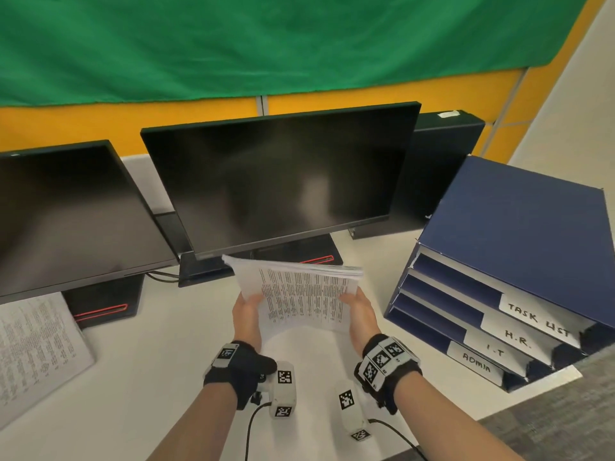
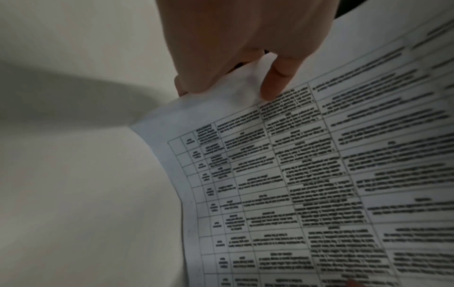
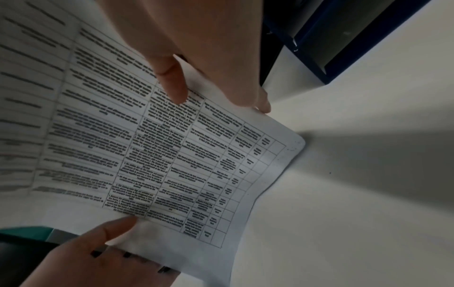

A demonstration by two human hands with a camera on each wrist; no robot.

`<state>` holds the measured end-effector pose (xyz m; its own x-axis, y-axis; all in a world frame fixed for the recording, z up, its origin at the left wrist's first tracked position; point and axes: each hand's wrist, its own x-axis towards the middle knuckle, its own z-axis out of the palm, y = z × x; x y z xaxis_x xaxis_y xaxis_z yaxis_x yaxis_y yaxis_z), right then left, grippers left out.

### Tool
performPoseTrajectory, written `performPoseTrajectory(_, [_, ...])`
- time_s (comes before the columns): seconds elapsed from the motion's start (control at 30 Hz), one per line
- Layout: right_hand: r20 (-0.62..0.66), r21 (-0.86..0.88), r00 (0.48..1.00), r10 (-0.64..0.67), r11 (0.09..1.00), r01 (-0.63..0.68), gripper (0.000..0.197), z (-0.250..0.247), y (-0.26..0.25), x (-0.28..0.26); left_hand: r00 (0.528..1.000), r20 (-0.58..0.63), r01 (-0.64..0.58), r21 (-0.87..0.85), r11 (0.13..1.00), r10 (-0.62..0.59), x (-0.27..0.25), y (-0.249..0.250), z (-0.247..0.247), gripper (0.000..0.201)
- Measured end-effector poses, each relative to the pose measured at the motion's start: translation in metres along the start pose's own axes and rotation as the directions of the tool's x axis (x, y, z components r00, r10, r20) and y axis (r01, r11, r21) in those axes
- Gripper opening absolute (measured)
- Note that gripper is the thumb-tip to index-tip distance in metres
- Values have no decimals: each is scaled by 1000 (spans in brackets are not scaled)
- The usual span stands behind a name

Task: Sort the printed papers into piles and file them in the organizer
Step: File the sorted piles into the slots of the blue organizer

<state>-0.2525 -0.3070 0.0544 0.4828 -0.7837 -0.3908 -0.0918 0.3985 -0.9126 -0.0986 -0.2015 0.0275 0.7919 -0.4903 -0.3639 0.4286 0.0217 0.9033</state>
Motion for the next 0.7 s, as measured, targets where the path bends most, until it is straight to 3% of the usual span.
performPoseTrajectory(0.1, [-5,-73,999,-38,997,38,28,1,4,-3,998,-9,-57,132,990,59,-1,-2,0,34])
performPoseTrajectory(0.2, [-18,-81,996,-86,993,84,35,-1,6,-9,977,61,-212,266,940,203,-15,0,8,33])
performPoseTrajectory(0.3, [-149,-94,980,-134,988,121,43,-16,6,-23,927,193,-373,380,846,322,-38,0,21,25])
performPoseTrajectory(0.37, [-262,-42,949,-175,985,170,36,-36,10,-36,882,314,-466,458,757,353,-51,-6,33,22])
performPoseTrajectory(0.47, [-458,-38,866,-201,978,206,21,-75,20,-59,806,520,-563,525,638,284,-73,-20,59,11])
performPoseTrajectory(0.57, [-622,-99,768,-153,988,117,14,-116,37,-73,711,670,-656,521,546,214,-92,-35,82,13])
performPoseTrajectory(0.63, [-696,-141,704,-141,988,59,14,-139,44,-82,656,741,-686,508,521,143,-105,-44,94,16])
performPoseTrajectory(0.7, [-724,-182,670,-163,982,43,13,-157,44,-93,634,771,-675,510,533,65,-115,-49,106,21])
